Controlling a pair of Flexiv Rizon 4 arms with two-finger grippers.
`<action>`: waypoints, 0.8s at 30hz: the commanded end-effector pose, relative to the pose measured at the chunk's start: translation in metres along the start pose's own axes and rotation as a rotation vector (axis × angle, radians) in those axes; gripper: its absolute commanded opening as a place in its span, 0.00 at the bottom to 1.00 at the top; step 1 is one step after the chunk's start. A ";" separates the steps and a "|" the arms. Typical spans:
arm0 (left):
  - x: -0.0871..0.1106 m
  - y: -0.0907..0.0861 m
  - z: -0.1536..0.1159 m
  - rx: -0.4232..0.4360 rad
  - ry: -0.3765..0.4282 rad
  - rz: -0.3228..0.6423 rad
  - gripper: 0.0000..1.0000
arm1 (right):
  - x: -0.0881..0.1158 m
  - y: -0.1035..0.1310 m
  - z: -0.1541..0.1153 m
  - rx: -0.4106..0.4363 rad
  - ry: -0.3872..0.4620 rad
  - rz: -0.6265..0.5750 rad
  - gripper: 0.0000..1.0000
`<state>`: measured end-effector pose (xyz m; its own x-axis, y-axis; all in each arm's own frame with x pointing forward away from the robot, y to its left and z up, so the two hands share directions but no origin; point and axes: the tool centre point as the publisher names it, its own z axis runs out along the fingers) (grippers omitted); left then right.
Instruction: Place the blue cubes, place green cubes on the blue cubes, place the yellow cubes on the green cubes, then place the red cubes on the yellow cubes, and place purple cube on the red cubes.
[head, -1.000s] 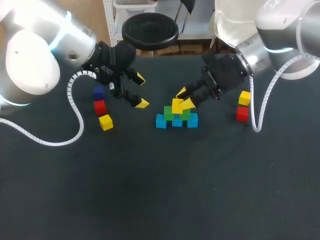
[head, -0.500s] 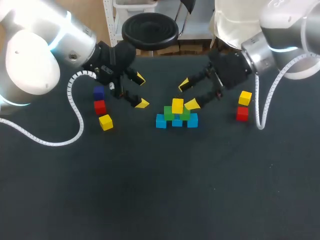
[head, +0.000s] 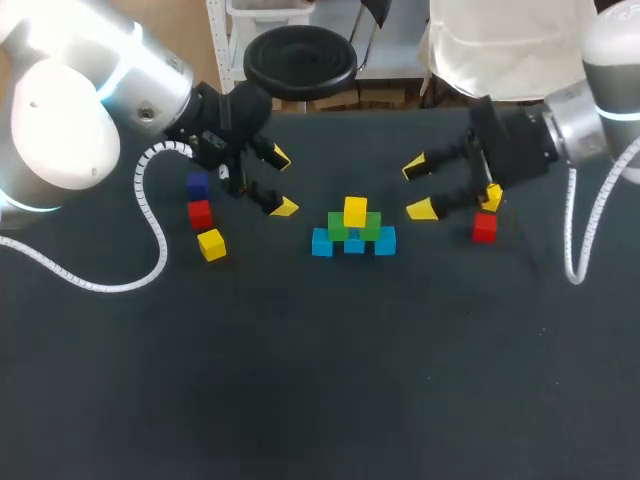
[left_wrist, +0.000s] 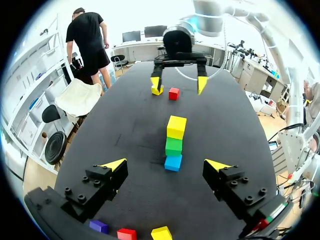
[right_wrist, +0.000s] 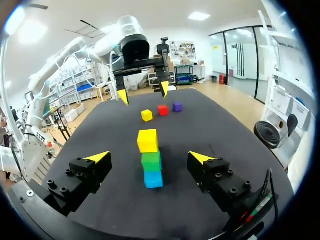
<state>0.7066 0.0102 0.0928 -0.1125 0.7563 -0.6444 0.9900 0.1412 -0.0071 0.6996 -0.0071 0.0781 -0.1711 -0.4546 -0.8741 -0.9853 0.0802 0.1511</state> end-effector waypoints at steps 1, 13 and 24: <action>0.002 0.000 0.000 -0.001 -0.006 0.004 1.00 | -0.001 0.010 -0.001 0.084 0.003 -0.001 1.00; 0.002 0.000 0.000 -0.001 -0.006 0.004 1.00 | 0.012 0.004 -0.013 0.089 -0.018 0.018 1.00; 0.002 0.000 0.000 -0.001 -0.006 0.004 1.00 | 0.053 -0.019 -0.099 0.148 -0.219 -0.050 1.00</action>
<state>0.7066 0.0101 0.0929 -0.1124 0.7563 -0.6445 0.9900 0.1411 -0.0071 0.7102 -0.0963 0.0713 -0.1050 -0.3162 -0.9429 -0.9808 0.1895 0.0456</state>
